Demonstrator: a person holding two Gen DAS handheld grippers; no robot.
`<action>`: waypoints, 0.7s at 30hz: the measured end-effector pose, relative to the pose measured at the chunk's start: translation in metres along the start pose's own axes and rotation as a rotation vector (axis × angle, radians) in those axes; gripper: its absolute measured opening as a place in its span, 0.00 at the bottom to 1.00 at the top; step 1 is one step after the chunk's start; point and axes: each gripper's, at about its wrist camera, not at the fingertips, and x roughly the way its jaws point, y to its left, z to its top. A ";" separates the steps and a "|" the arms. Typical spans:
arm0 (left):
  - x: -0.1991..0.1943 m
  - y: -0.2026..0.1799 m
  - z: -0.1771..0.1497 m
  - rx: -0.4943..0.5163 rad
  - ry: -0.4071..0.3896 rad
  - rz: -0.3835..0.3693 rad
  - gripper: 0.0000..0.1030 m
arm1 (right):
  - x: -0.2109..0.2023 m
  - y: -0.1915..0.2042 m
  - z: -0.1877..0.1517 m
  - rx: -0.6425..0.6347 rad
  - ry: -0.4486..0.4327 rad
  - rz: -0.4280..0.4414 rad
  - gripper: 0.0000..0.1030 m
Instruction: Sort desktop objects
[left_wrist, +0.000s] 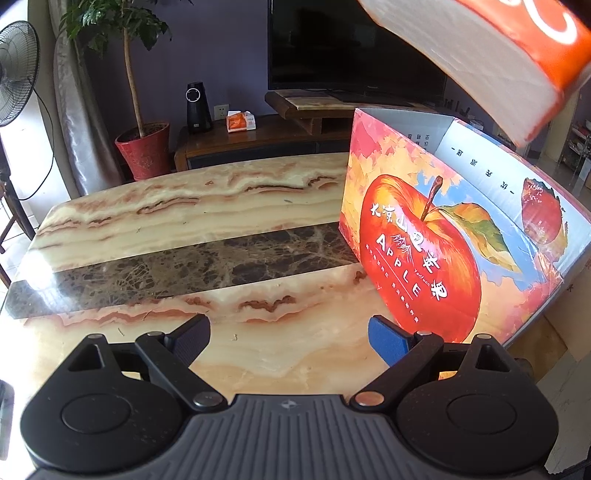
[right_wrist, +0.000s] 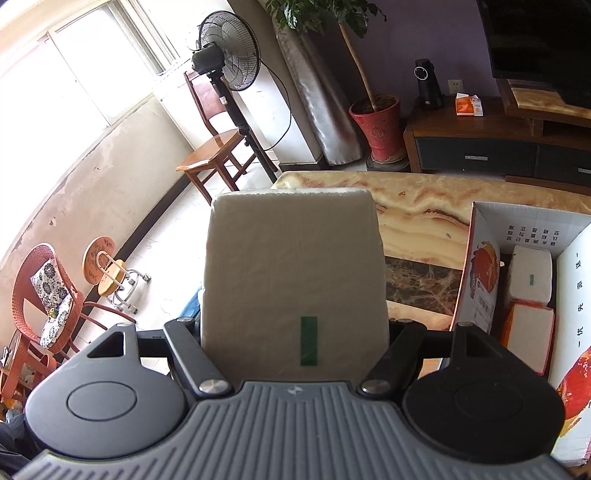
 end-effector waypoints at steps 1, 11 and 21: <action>0.000 0.000 0.000 0.000 0.000 0.000 0.90 | 0.000 0.000 0.000 0.000 -0.002 0.002 0.73; -0.001 -0.001 0.000 -0.001 -0.007 0.002 0.90 | 0.000 0.002 0.001 0.007 -0.007 0.013 0.73; -0.003 0.000 0.002 -0.011 -0.021 -0.004 0.90 | 0.001 0.006 0.004 0.005 -0.019 0.015 0.73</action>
